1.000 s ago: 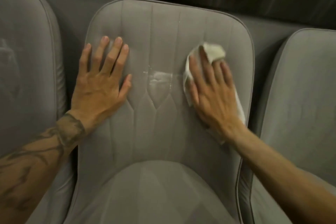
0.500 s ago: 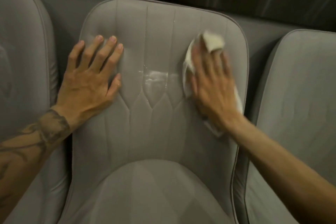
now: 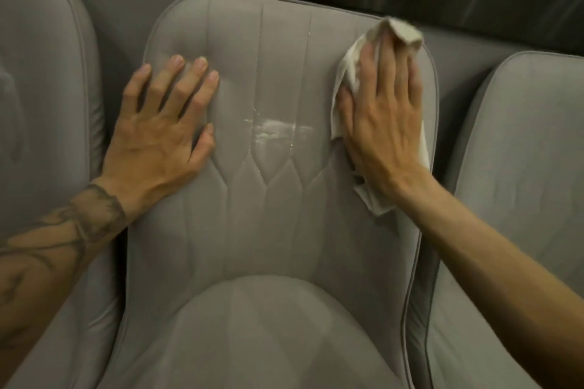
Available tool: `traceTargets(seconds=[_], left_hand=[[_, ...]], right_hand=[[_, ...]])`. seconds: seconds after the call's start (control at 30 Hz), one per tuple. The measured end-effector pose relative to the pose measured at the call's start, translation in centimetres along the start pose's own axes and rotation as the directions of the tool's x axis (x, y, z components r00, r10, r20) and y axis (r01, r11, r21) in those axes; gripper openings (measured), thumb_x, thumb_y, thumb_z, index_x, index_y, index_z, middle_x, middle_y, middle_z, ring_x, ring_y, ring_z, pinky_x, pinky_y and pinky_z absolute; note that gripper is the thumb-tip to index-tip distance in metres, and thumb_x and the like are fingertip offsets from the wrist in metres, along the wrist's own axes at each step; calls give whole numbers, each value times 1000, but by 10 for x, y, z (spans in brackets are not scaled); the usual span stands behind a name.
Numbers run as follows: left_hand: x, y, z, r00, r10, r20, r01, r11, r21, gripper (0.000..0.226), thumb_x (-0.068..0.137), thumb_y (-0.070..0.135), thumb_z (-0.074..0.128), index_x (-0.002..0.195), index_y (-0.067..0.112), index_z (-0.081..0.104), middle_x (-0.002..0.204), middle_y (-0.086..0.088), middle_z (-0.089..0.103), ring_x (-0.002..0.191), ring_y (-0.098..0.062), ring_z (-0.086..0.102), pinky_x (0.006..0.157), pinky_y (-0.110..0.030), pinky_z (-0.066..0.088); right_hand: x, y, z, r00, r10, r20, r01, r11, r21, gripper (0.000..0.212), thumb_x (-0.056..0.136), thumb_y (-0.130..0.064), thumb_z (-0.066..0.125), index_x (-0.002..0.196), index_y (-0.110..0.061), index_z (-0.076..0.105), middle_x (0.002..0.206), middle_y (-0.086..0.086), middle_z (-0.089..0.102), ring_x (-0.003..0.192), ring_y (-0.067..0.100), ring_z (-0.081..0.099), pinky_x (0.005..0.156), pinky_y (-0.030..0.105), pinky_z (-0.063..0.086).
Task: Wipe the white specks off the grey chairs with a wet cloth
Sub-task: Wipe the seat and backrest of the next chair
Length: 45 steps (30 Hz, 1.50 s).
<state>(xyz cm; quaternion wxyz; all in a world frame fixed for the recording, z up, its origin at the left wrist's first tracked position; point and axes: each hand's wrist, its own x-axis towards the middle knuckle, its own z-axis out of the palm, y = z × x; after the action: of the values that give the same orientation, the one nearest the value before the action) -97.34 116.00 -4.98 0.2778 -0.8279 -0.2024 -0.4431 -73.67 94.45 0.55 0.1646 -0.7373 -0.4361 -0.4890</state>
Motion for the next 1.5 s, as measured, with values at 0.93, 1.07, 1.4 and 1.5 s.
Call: traceTargets(seconds=[0.93, 1.07, 1.4, 1.5], left_hand=[[0, 0, 2, 1000, -7, -20, 7, 1000, 1, 67, 104, 37, 37, 166, 19, 20, 173, -4, 19, 159, -29, 20, 128, -56, 15], [-1, 0, 4, 1000, -6, -22, 6, 1000, 16, 66, 105, 36, 36, 166, 19, 19, 173, -4, 19, 160, -29, 19, 128, -56, 15], [-1, -1, 3, 1000, -16, 0, 16, 1000, -4, 67, 105, 37, 37, 166, 20, 17, 174, -4, 17, 160, -30, 16, 128, -57, 12], [-3, 0, 1, 1000, -20, 8, 20, 1000, -3, 67, 105, 38, 38, 166, 20, 16, 174, -4, 17, 160, -30, 16, 129, -56, 11]], right_hand=[[-44, -26, 17, 955, -285, 82, 281, 958, 64, 64, 114, -36, 27, 164, -2, 7, 172, 21, 9, 160, 37, 12, 132, 49, 9], [34, -3, 10, 993, 42, -111, -32, 995, 92, 63, 113, -36, 26, 163, -1, 12, 171, 23, 16, 160, 34, 14, 131, 50, 14], [-187, -43, 35, 861, -388, 330, 376, 921, 104, 55, 115, -29, 23, 162, 1, 22, 168, 20, 26, 154, 37, 31, 130, 46, 23], [-157, -44, 44, 935, -272, 226, 252, 961, 113, 57, 114, -28, 21, 164, -1, 15, 169, 20, 22, 154, 37, 29, 132, 43, 13]])
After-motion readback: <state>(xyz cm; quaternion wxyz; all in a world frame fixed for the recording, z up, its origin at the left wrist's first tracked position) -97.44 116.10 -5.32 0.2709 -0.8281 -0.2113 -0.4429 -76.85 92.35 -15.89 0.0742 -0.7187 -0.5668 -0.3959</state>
